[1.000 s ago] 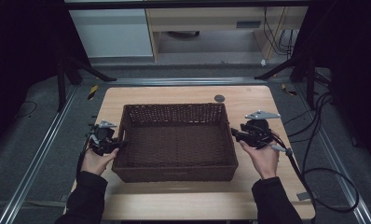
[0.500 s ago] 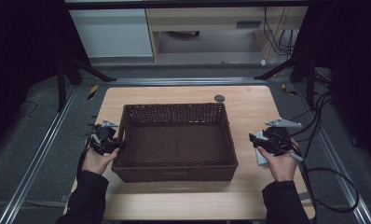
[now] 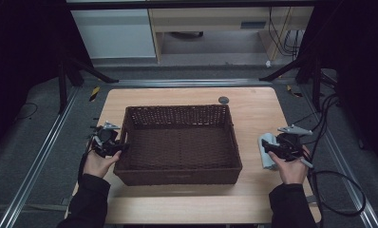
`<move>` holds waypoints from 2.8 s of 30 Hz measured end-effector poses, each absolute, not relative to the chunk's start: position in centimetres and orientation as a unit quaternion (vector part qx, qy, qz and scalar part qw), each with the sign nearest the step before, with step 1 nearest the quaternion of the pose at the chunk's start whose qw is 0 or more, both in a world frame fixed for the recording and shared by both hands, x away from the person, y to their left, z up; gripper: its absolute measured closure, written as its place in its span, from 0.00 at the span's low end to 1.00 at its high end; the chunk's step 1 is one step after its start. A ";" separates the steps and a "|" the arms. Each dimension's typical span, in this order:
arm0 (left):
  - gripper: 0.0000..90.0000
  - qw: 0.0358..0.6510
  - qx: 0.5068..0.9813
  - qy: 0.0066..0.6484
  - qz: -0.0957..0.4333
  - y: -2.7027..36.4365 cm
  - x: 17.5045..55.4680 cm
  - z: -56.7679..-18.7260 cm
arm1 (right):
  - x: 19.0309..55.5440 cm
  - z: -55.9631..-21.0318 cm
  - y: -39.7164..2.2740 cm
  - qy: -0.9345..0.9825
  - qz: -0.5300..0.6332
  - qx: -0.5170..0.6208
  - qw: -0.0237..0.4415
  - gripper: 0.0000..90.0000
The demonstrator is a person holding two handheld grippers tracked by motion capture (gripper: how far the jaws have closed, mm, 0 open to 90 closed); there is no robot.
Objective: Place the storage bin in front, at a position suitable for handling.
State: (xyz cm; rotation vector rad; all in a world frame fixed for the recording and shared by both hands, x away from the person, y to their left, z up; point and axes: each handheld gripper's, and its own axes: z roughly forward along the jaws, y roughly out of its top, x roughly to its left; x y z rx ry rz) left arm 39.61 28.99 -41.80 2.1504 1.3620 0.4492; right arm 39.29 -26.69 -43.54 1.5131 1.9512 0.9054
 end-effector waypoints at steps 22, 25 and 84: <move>0.76 0.270 0.803 0.504 0.167 29.0 39.7 -41.7 | 39.7 -46.3 -28.4 0.725 0.301 0.566 0.252 0.43; 0.76 0.269 0.804 0.504 0.167 29.0 39.8 -41.7 | 39.7 -47.2 -28.6 0.732 0.289 0.567 0.243 0.45; 0.77 0.287 0.806 0.500 0.139 29.5 40.7 -41.8 | 42.4 -44.0 -24.9 0.754 0.351 0.513 0.212 0.92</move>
